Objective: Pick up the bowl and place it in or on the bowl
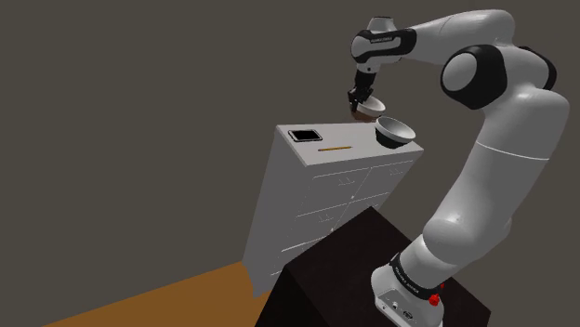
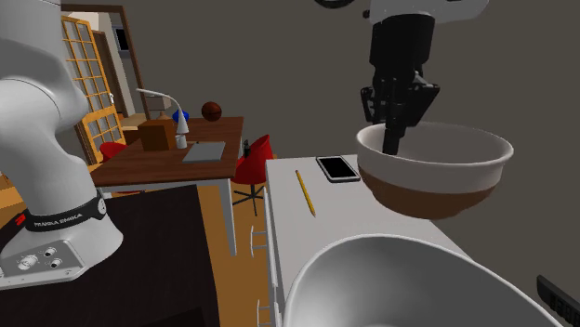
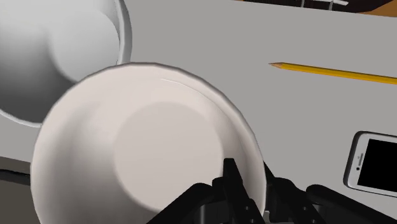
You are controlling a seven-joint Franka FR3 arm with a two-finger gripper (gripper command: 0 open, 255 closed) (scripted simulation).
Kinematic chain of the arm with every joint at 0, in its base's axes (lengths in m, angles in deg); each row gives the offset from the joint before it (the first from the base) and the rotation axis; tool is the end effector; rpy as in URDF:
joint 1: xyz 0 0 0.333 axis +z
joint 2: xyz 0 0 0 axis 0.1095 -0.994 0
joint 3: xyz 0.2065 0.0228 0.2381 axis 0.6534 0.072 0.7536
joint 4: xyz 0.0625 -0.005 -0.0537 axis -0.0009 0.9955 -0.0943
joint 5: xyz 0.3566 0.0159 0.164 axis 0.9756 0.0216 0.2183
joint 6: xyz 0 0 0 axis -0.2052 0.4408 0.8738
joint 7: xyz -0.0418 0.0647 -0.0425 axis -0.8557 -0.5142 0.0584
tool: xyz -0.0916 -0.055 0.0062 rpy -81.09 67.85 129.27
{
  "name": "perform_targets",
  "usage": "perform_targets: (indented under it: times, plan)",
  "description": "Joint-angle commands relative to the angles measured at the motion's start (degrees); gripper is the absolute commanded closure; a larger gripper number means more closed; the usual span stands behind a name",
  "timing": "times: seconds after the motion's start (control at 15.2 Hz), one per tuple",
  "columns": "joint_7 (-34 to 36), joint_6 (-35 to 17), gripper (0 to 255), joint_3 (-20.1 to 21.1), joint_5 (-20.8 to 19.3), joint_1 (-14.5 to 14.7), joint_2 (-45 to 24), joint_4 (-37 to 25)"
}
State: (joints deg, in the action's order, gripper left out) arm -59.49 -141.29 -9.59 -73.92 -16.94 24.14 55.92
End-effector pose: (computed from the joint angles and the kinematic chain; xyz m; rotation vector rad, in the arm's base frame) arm 0.5724 -0.2954 0.4608 2.9871 -0.1562 -0.1270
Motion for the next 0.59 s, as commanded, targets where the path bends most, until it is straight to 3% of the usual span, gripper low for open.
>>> perform_targets:
  times: [0.0, 0.53]
  plan:
    - [-0.30, 1.72, 255, -0.06, 0.03, -0.09, 0.08, -1.67]
    - [-1.04, 7.70, 255, -0.17, 0.09, -0.21, 0.36, -7.44]
